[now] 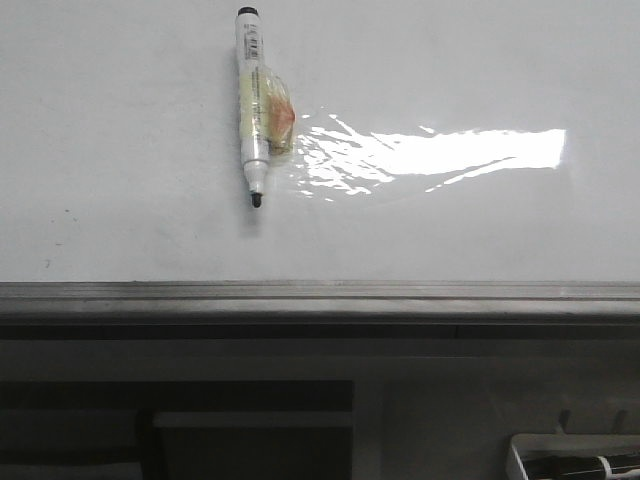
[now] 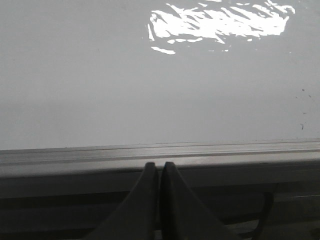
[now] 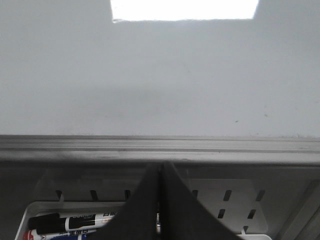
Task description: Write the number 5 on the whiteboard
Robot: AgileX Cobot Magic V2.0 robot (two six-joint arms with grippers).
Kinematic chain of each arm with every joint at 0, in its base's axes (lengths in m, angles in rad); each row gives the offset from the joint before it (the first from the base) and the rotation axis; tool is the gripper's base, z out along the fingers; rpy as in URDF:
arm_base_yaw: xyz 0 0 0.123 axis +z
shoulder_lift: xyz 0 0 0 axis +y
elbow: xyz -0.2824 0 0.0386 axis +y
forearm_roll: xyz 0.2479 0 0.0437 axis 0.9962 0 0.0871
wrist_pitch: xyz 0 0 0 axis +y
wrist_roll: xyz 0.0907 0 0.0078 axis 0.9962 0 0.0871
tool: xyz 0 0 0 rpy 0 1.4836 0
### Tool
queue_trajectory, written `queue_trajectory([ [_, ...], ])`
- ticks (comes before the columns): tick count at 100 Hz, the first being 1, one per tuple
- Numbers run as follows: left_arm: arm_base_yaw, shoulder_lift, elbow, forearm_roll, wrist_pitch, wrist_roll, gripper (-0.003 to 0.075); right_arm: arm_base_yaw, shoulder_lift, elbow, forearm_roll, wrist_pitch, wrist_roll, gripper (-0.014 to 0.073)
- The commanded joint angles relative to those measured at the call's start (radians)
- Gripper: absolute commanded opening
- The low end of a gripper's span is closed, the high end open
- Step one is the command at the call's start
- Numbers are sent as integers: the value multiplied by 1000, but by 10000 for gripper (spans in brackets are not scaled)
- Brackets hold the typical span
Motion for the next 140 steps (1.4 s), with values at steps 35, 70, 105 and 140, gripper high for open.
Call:
queue_trajectory([
  [35, 4, -28, 18, -8, -73, -1, -20, -6, -16, 26, -17, -26, -4, -64],
  [70, 4, -28, 18, -8, -73, -1, -20, -6, -16, 26, -17, -15, -4, -64],
  [105, 4, -28, 18, -114, -269, -1, -20, -6, -16, 26, -57, -194, -4, -64],
  [140, 2, -28, 18, -859, -363, -20, -20, -6, -16, 26, 311, -450, 29, -64],
])
